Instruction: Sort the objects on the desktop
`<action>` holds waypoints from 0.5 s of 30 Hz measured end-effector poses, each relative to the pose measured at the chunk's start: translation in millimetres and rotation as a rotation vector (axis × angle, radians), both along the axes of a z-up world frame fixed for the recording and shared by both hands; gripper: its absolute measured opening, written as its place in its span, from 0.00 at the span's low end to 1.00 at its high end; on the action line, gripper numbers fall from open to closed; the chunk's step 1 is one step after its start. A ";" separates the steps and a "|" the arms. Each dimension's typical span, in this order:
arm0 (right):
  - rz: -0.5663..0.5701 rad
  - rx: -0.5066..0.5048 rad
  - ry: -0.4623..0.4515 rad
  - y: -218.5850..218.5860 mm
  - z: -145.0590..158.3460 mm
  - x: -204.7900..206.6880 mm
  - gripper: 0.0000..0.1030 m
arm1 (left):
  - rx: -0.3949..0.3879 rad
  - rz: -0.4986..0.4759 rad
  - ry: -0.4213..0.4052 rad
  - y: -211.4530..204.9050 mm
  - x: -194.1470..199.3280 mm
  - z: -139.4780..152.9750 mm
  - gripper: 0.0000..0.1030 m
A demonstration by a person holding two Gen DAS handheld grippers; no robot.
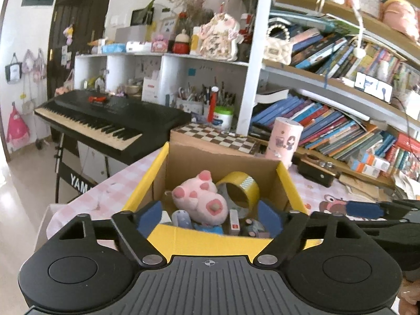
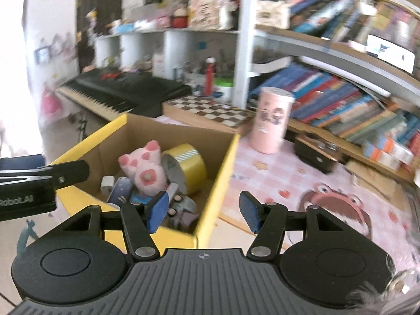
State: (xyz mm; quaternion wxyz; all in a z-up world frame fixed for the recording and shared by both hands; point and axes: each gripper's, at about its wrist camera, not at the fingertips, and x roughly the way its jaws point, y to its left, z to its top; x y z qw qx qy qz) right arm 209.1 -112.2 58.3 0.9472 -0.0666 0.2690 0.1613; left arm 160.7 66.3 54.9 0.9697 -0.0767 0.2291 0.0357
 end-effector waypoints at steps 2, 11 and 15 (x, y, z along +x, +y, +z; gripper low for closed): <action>-0.041 0.012 -0.005 -7.0 -0.6 -14.5 0.57 | 0.008 -0.017 -0.005 -3.5 -10.9 1.3 0.84; -0.192 0.052 -0.025 -29.0 -8.2 -83.7 0.63 | 0.041 -0.072 -0.013 -18.2 -59.9 -1.5 0.94; -0.252 0.063 -0.036 -35.2 -12.9 -111.8 0.66 | 0.057 -0.080 -0.016 -23.9 -79.2 -5.2 0.95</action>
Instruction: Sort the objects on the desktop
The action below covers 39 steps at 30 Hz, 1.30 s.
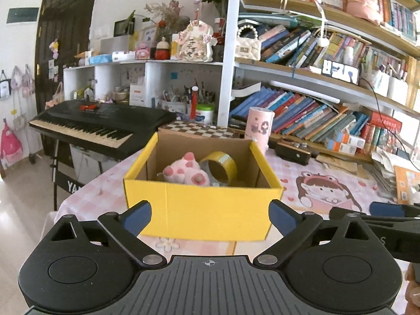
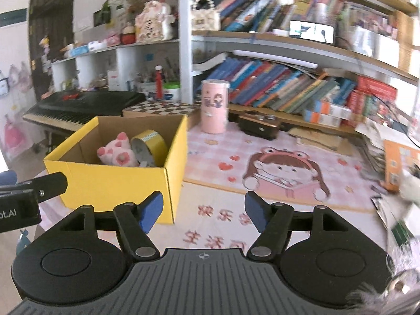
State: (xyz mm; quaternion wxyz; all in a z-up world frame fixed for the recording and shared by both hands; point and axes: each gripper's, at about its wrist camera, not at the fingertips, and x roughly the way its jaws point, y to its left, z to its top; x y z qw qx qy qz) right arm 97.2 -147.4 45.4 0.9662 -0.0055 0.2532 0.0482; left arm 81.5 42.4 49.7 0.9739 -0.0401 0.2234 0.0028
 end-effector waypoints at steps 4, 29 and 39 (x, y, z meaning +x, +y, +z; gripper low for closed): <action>-0.033 0.001 -0.004 -4.5 -4.3 -22.3 0.67 | 0.016 0.001 0.004 -4.4 -17.7 -5.3 0.97; -0.102 0.017 0.084 -19.6 -26.0 -77.4 0.84 | 0.089 -0.052 0.104 -27.5 -57.2 -27.6 1.00; -0.117 0.019 0.124 -24.3 -31.8 -76.0 0.97 | 0.102 -0.042 0.122 -30.5 -58.7 -28.9 1.00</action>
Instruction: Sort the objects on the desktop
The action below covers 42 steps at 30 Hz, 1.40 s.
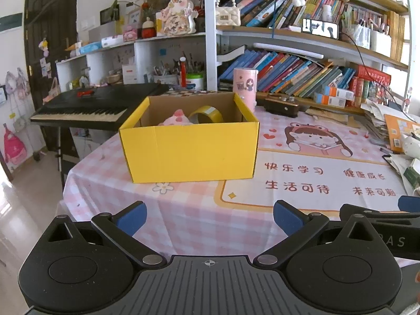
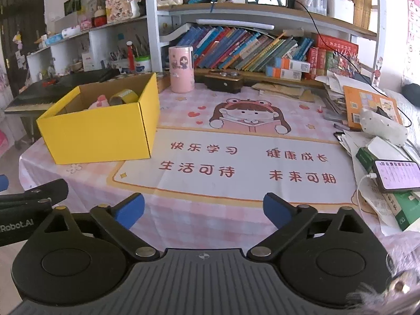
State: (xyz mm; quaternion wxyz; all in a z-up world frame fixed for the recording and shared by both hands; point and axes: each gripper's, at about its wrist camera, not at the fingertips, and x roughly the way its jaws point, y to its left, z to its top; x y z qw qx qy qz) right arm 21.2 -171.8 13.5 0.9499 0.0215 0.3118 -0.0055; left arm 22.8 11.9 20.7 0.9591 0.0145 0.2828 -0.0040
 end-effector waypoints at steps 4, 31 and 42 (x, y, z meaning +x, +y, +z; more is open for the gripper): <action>0.000 -0.001 0.005 -0.5 -1.3 -1.1 0.98 | 0.005 0.008 0.002 0.0 -0.2 -0.1 1.00; -0.001 -0.001 0.016 -2.2 -5.9 -2.1 1.00 | -0.002 0.043 0.048 -1.9 3.4 -3.6 1.00; -0.005 -0.001 0.017 -6.0 -6.2 -2.7 1.00 | -0.018 0.033 0.046 -3.7 4.7 -3.2 1.00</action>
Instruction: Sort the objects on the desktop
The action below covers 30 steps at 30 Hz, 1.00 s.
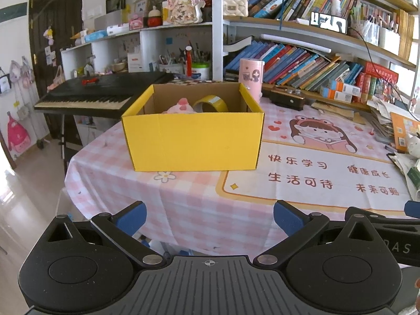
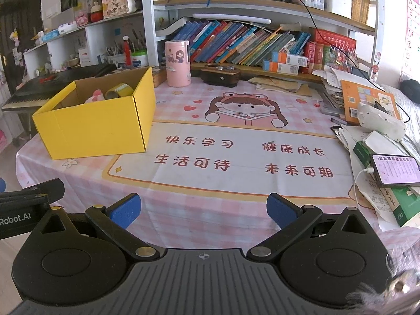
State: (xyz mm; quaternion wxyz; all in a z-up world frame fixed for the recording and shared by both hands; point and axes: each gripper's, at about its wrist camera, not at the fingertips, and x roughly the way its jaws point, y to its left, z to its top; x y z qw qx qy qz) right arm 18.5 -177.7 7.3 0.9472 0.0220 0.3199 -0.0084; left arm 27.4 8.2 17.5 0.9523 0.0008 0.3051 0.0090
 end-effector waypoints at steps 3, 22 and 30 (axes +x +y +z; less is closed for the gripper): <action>0.000 0.000 0.001 -1.1 0.5 0.7 1.00 | -0.001 -0.003 -0.006 -0.1 -0.4 0.1 1.00; -0.011 -0.004 0.016 -2.8 -1.1 4.2 1.00 | -0.032 -0.041 0.023 1.9 2.7 -2.8 1.00; -0.005 -0.010 0.030 0.8 -2.3 9.4 1.00 | -0.028 -0.023 0.039 4.3 8.5 -5.7 1.00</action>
